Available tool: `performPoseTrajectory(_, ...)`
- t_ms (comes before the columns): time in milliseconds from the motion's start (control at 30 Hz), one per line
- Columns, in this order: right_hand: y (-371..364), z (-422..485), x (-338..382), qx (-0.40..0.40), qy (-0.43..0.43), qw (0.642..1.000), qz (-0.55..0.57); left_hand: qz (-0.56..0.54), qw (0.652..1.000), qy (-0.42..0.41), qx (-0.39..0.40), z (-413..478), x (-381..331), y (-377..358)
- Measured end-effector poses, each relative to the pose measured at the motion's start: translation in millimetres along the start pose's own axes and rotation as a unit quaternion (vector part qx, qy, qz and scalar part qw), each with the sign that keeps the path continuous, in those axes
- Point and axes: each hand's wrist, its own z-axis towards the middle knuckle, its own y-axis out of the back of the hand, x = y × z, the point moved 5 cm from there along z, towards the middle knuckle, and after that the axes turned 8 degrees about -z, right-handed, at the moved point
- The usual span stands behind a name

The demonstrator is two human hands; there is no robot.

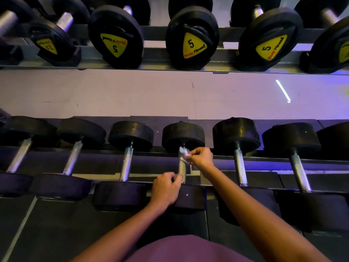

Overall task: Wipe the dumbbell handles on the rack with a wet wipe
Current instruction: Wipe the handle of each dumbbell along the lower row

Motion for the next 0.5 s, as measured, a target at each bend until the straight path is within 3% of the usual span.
performPoseTrajectory(200,-10,-42,-21,0.065,0.030,0.993,-0.093,0.006,1.000,-0.002,-0.005,0,0,0)
performPoseTrajectory(400,-11,-35,12,-0.054,0.087,0.985,-0.142,0.009,1.000,-0.012,-0.002,0,-1,1)
performPoseTrajectory(500,-18,-16,34,-0.068,0.124,0.975,-0.170,-0.003,1.000,-0.020,-0.004,-2,-2,2)
